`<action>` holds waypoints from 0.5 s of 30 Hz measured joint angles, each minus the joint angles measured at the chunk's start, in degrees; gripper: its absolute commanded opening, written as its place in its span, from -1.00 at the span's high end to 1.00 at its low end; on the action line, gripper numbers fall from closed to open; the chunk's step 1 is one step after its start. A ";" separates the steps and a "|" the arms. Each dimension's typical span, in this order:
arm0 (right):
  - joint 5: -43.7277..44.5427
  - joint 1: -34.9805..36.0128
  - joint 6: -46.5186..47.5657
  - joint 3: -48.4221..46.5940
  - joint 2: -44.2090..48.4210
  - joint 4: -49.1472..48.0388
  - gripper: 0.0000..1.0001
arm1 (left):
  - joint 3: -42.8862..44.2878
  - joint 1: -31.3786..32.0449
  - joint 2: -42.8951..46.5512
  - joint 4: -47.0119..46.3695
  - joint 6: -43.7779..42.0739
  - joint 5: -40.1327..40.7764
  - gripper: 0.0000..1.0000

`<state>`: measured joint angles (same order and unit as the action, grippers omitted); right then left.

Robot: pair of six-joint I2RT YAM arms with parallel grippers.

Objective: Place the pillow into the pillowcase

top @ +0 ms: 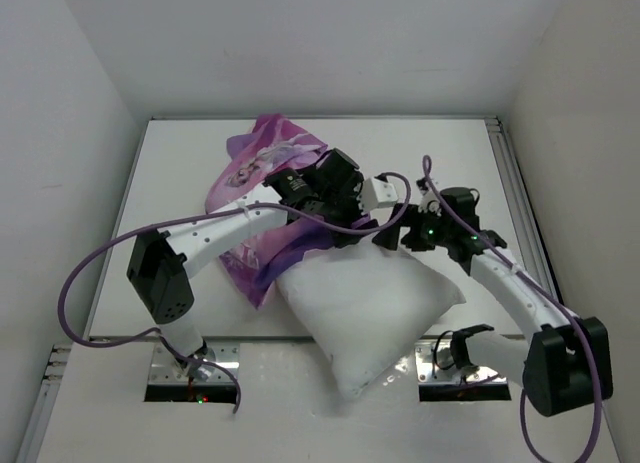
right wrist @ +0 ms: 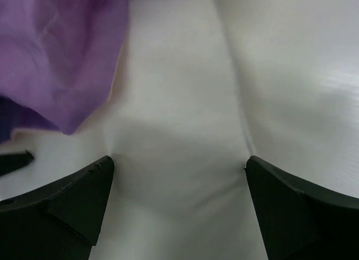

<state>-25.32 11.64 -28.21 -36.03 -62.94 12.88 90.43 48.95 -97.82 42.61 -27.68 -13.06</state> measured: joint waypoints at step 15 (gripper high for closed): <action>-8.20 16.92 -11.21 7.74 -14.40 -28.15 1.00 | -3.87 -0.31 0.24 4.70 1.09 2.78 1.00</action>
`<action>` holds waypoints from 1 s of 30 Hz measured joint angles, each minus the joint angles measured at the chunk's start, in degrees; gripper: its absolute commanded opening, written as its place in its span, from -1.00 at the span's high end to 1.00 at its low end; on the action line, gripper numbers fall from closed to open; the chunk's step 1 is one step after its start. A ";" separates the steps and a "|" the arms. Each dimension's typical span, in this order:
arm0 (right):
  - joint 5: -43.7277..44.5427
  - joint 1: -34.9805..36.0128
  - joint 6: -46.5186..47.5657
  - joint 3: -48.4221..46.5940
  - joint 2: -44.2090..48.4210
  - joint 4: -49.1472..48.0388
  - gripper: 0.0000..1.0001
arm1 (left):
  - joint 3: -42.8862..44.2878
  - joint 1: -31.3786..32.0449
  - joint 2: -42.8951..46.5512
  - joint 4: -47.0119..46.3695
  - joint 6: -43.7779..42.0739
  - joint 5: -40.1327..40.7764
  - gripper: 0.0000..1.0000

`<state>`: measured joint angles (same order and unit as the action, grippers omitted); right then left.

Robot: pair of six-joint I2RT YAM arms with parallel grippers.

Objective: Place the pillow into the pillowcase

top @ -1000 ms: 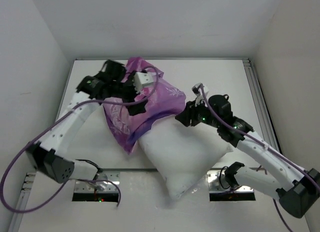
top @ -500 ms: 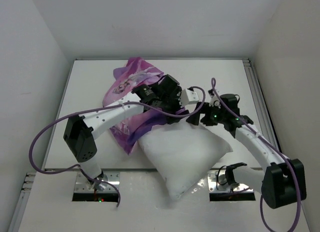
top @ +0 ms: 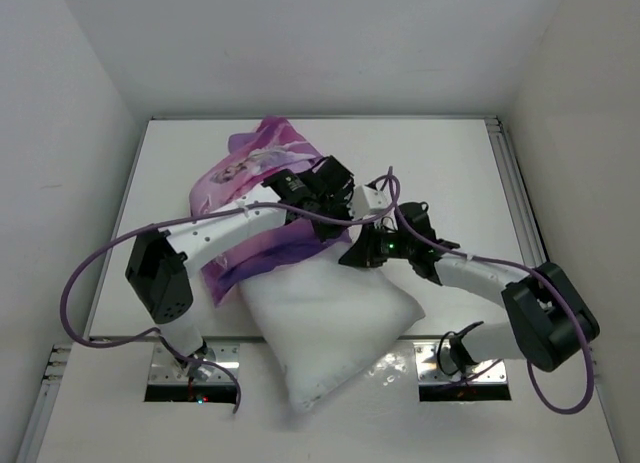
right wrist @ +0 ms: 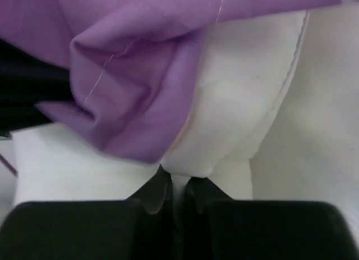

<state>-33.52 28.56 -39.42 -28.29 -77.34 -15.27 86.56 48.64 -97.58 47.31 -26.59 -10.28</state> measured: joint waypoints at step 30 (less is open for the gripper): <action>63.89 22.10 16.24 -13.25 14.03 -5.11 1.00 | 24.13 -13.51 4.92 -1.22 7.23 -11.04 1.00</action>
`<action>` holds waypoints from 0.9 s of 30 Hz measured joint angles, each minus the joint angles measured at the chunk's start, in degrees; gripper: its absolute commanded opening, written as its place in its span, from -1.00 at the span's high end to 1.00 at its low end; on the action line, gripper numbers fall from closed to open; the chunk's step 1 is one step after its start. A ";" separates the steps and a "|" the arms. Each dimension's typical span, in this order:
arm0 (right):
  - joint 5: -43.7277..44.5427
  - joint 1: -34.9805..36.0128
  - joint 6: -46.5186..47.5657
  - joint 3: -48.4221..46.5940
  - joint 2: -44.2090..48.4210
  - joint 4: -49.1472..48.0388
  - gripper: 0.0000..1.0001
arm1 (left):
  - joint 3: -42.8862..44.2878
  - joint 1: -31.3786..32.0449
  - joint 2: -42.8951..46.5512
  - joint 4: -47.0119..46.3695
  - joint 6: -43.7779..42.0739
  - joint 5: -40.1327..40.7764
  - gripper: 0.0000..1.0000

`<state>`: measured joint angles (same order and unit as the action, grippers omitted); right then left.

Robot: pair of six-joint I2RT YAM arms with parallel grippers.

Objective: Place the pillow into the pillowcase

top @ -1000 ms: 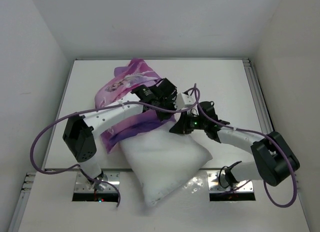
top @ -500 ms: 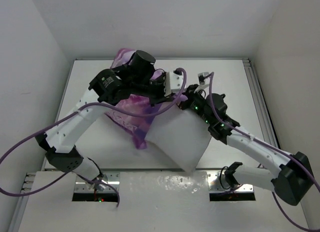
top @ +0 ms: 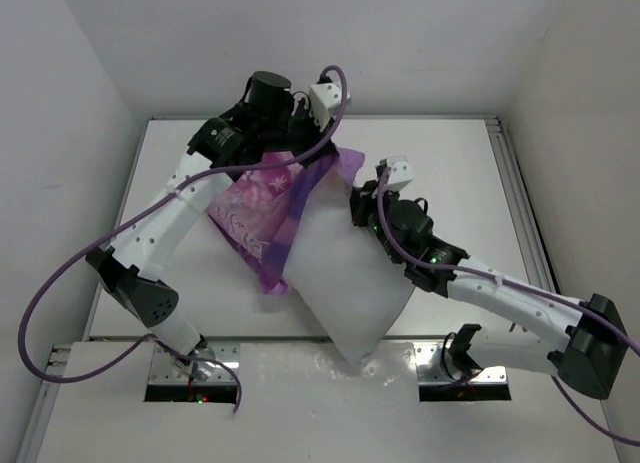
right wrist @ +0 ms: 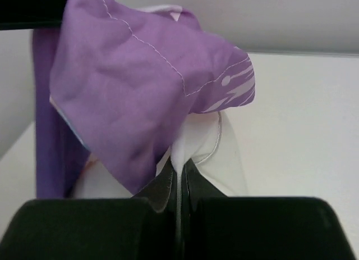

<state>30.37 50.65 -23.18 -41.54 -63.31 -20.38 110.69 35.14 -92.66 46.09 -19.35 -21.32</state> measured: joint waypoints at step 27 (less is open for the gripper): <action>-9.68 1.75 16.11 -12.50 -5.84 9.66 1.00 | -20.41 -3.02 13.97 -8.24 -2.32 -11.06 -0.99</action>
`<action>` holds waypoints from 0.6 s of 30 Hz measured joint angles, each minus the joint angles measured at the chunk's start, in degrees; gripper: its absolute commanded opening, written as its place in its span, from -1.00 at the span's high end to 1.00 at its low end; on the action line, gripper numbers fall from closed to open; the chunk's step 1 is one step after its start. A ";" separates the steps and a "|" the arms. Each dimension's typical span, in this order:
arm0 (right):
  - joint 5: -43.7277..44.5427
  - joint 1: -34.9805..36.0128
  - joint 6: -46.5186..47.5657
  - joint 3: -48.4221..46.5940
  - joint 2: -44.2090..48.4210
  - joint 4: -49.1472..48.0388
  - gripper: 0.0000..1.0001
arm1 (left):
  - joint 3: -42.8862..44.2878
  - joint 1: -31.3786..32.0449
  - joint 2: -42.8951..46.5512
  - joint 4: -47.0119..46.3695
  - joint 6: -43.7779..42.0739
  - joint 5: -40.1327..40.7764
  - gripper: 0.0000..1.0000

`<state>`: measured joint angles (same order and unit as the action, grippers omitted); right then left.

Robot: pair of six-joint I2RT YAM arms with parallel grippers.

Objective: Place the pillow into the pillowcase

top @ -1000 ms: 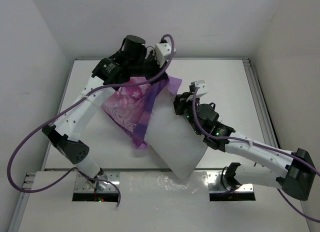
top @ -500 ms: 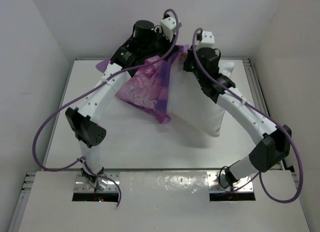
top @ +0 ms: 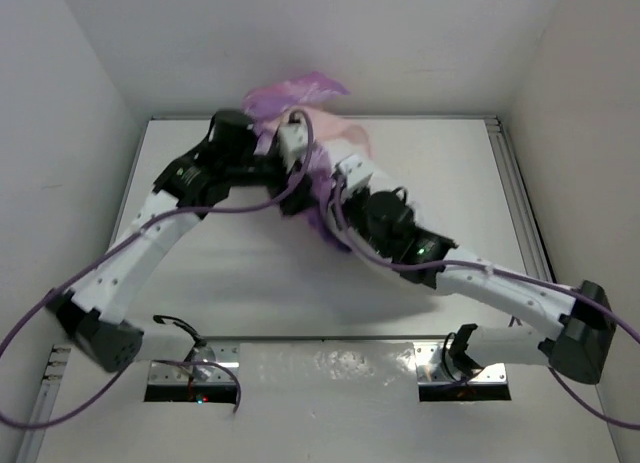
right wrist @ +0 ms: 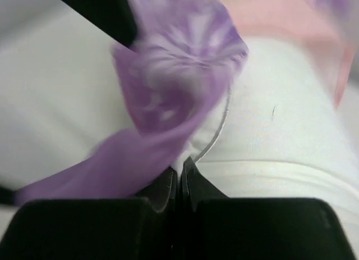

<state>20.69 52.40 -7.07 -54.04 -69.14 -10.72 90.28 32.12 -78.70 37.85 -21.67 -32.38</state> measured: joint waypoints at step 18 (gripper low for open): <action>-17.62 8.41 -10.32 2.49 2.69 13.44 0.44 | -17.49 -10.58 19.30 11.02 -3.17 11.91 0.15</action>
<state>3.07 60.82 -17.39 -51.55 -66.46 2.72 72.79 21.54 -59.40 48.86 -24.84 -20.47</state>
